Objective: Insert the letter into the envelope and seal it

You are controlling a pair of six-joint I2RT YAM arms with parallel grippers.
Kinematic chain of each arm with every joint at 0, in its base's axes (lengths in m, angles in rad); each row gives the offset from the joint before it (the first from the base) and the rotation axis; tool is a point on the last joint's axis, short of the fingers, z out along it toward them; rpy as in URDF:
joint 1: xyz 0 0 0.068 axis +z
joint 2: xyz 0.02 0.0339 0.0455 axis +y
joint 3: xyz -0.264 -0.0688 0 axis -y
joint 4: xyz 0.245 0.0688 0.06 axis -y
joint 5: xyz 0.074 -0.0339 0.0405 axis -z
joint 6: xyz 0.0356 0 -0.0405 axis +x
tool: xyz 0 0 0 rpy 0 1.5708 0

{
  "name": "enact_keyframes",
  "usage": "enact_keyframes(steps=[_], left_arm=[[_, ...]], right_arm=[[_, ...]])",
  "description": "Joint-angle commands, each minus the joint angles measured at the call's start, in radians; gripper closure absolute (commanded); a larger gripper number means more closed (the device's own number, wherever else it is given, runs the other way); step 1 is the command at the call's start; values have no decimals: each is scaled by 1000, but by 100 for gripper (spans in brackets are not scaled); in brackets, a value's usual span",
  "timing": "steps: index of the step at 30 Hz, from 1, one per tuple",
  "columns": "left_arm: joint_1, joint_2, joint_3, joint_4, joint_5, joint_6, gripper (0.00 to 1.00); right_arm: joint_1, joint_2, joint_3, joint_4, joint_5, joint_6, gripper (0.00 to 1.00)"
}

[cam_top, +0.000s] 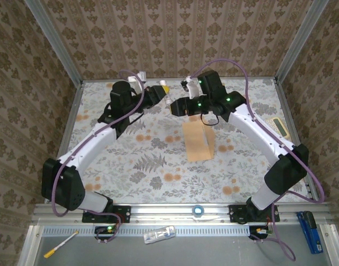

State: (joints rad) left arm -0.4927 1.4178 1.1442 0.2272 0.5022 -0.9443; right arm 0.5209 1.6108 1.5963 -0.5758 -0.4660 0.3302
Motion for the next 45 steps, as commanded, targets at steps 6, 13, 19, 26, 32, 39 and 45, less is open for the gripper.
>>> enact_keyframes(steps=[6, 13, 19, 26, 32, 39, 45], left_arm=[[-31, -31, 26, -15, -39, 29, 100], [-31, -33, 28, -7, -29, 20, 100], [-32, -30, 16, 26, -19, -7, 100], [-38, -30, 1, 44, -21, -23, 100], [-43, -26, -4, 53, -20, -30, 100], [-44, -26, -6, 53, -16, -31, 100], [-40, -31, -17, 76, 0, -33, 100]], right_arm=[[25, 44, 50, 8, 36, -9, 44], [25, 51, 47, 28, 25, -4, 56], [25, 42, 32, 68, 25, 2, 59], [25, 47, 22, 92, 6, 4, 60], [25, 48, 18, 111, -5, 2, 61], [23, 34, 2, 134, -16, 4, 70], [-1, 10, -37, 201, -129, 42, 73]])
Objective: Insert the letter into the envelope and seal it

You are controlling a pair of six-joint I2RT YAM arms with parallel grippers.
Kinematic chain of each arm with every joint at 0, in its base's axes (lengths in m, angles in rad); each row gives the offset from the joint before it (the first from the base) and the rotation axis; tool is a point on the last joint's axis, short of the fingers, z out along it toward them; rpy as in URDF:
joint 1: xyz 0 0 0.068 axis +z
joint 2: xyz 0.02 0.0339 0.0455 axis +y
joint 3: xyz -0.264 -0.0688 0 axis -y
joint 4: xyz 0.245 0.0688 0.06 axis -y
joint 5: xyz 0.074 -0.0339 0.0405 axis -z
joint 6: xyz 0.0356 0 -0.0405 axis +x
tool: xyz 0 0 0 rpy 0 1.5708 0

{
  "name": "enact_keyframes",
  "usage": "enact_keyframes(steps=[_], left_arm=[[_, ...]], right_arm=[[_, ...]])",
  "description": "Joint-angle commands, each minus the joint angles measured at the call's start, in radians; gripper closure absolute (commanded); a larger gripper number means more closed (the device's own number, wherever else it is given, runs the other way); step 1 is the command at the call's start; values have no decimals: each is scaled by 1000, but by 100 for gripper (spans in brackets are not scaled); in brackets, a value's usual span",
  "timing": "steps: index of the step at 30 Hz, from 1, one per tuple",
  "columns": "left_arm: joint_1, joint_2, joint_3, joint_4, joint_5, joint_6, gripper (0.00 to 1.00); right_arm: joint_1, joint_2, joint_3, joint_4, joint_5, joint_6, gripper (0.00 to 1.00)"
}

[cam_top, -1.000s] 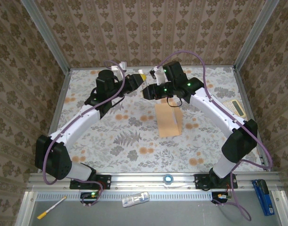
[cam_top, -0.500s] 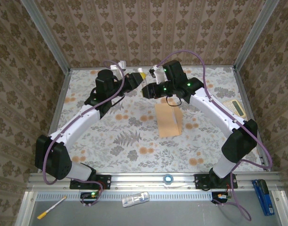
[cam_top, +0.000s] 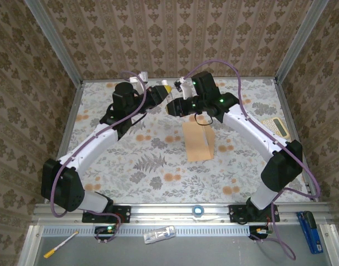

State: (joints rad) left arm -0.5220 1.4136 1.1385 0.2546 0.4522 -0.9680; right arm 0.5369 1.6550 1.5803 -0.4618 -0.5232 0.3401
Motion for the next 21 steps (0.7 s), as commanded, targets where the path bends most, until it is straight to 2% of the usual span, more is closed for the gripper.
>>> enact_keyframes(steps=[1, 10, 15, 21], left_arm=[[-8, -27, -12, 54, 57, -11, 100], [16, -21, -16, 168, 177, -48, 100], [17, -8, -10, 230, 264, -69, 100], [17, 16, -6, 326, 327, -120, 100]], right_arm=[[-26, -41, -33, 111, -105, 45, 73], [-86, -73, -92, 276, -362, 146, 73], [-107, -77, -123, 436, -504, 255, 74], [-118, -79, -143, 584, -595, 357, 78]])
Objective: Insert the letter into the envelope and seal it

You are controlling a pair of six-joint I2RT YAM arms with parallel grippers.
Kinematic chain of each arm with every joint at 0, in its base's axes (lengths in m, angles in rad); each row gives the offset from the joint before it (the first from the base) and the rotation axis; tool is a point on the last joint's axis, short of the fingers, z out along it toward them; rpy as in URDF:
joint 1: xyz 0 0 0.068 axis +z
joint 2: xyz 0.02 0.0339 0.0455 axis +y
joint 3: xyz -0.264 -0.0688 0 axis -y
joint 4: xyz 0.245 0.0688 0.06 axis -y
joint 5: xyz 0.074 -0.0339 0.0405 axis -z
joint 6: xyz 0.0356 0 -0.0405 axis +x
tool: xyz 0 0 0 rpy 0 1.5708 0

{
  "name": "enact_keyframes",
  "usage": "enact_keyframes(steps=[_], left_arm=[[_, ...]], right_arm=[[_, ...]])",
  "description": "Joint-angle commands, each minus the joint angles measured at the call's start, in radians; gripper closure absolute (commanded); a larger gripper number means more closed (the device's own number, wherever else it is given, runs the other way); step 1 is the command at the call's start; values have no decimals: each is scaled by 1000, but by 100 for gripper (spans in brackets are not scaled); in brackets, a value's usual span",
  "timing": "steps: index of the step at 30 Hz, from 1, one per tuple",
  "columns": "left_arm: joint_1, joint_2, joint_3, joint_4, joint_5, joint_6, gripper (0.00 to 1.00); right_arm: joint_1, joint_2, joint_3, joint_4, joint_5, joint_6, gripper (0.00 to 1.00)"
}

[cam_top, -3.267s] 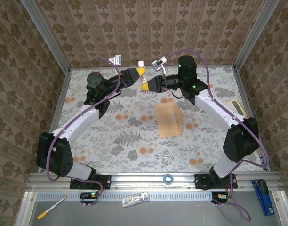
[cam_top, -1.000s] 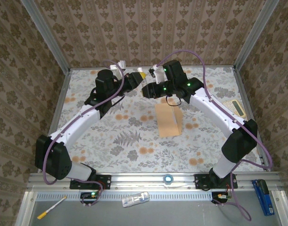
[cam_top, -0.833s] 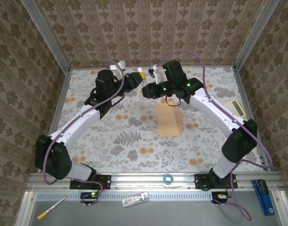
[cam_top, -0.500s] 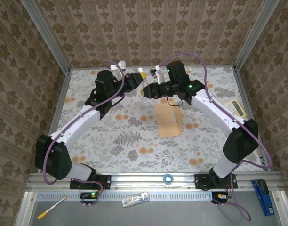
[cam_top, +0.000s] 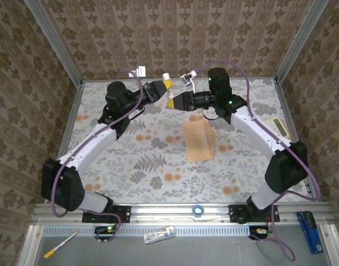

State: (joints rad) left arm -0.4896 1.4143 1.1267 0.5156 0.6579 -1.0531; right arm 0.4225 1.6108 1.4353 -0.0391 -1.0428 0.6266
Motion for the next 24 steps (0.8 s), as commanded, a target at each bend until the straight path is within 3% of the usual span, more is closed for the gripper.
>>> enact_keyframes(steps=[1, 11, 17, 20, 24], left_arm=[[-15, 16, 7, 68, 127, -35, 100], [-14, 39, 12, 152, 183, -81, 100], [-15, 62, 8, 259, 210, -147, 100], [-12, 54, 10, 215, 201, -119, 100], [-3, 29, 15, 109, 174, -50, 100]], right_arm=[[-5, -36, 3, 169, -83, 75, 78], [-10, -40, -4, 296, -166, 164, 79], [-11, -34, 6, 272, -168, 151, 78], [-11, -34, 29, 147, -145, 72, 75], [-16, -34, 125, -293, 21, -214, 61]])
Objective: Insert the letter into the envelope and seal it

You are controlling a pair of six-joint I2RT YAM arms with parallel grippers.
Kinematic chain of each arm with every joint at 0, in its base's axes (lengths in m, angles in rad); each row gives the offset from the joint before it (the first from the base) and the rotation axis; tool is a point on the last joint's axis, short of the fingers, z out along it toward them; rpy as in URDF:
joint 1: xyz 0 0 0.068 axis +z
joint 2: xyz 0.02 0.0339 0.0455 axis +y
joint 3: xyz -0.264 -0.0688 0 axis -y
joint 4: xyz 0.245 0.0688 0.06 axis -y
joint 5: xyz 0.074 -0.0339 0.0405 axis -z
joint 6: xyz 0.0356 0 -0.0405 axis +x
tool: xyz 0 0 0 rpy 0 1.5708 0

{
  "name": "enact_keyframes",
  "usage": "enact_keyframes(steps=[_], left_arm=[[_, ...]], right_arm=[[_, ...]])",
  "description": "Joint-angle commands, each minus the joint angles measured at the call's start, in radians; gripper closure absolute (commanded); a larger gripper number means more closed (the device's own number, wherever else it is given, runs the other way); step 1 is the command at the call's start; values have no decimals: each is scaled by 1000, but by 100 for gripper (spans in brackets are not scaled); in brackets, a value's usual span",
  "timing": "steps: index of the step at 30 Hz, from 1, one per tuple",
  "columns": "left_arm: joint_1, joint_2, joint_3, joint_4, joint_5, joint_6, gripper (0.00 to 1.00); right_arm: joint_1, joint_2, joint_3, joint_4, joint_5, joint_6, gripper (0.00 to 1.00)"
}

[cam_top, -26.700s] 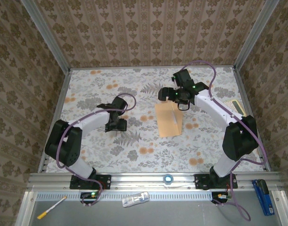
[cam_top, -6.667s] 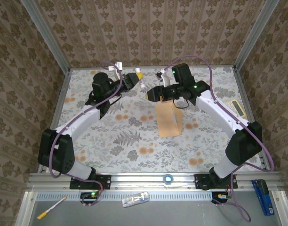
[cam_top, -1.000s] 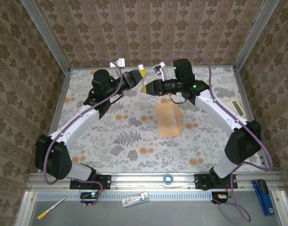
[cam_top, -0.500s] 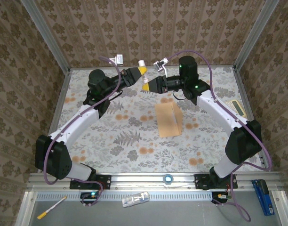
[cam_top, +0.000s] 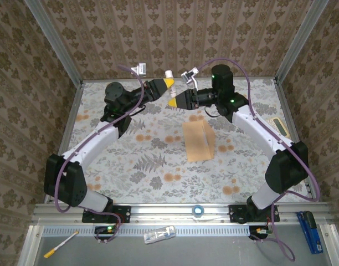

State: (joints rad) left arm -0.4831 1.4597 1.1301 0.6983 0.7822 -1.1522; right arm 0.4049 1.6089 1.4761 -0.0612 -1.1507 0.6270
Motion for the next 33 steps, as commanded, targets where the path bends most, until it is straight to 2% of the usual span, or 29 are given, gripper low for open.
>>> enact_keyframes(steps=[1, 3, 7, 10, 13, 28, 33], left_arm=[[-6, -23, 11, -99, 40, 65, 100], [1, -33, 12, -140, 24, 91, 100], [4, -51, 30, -261, -5, 162, 100], [6, -65, 30, -307, -34, 195, 100], [6, -67, 30, -318, -50, 198, 100], [11, -75, 11, -294, -87, 191, 100], [10, -72, 12, -281, -90, 183, 100]], right_arm=[[-1, -32, 96, -328, 172, -244, 57], [-11, -36, 83, -331, 185, -240, 45], [-10, -54, 67, -316, 240, -221, 43], [-2, -50, 86, -363, 321, -244, 46], [15, -33, 110, -409, 379, -264, 52], [83, 48, 131, -356, 392, -204, 52], [86, 37, 112, -320, 405, -192, 62]])
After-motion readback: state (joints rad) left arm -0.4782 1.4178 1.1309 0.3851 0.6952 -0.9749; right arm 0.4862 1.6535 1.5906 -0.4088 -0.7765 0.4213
